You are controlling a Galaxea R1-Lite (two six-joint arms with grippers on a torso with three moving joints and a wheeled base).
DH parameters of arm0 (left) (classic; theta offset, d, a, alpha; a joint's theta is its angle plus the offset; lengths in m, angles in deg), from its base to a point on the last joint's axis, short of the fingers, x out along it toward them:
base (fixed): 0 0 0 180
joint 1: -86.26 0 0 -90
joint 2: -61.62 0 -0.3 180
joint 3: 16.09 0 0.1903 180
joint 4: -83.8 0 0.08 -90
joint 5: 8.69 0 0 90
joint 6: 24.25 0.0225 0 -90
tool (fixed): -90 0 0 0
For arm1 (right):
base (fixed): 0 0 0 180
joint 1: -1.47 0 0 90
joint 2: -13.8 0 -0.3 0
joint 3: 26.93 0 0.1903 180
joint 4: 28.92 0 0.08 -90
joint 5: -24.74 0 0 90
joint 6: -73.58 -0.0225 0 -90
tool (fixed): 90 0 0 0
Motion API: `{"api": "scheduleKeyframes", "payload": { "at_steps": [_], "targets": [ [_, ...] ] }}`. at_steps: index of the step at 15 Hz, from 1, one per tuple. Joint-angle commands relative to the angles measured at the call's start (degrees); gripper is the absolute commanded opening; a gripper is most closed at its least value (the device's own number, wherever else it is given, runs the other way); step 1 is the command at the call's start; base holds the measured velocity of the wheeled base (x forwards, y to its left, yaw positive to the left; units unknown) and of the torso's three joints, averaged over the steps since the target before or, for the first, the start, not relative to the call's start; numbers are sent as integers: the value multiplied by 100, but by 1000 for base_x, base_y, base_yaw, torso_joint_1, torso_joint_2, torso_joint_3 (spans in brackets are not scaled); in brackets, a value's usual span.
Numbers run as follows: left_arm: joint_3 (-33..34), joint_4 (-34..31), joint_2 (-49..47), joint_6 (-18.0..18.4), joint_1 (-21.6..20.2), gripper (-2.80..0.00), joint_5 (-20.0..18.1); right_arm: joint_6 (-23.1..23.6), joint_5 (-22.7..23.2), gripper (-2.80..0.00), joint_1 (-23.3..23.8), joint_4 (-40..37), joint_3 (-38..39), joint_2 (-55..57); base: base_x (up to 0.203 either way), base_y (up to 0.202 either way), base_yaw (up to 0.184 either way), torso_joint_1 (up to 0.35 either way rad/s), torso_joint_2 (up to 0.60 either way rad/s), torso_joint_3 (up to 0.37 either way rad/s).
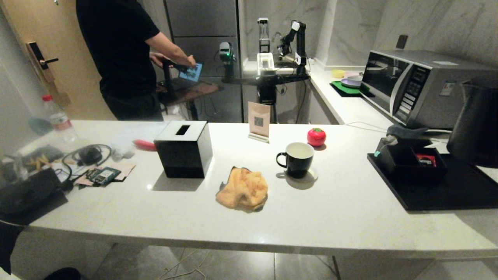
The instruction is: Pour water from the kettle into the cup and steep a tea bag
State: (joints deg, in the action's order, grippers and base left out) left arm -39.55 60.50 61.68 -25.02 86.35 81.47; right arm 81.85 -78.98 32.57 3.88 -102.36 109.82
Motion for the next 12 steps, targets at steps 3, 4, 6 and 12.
{"api": "scheduleKeyframes", "payload": {
  "at_steps": [3, 4, 6, 12],
  "targets": [
    [1, 3, -6, -2, -1, -280, 2, -108, -7, -280, 509, 68, 11, 217, 0, 0, 0, 0, 0, 0],
    [1, 3, -6, -2, -1, -280, 2, -162, -13, -280, 602, 115, 17, 268, 0, 0, 0, 0, 0, 0],
    [1, 3, -6, -2, -1, -280, 2, -194, -16, -280, 751, 245, 13, 397, 0, 0, 0, 0, 0, 0],
    [1, 3, -6, -2, -1, -280, 2, -425, -16, -280, 1133, 589, 2, 847, 0, 0, 0, 0, 0, 0]
  ]
}}
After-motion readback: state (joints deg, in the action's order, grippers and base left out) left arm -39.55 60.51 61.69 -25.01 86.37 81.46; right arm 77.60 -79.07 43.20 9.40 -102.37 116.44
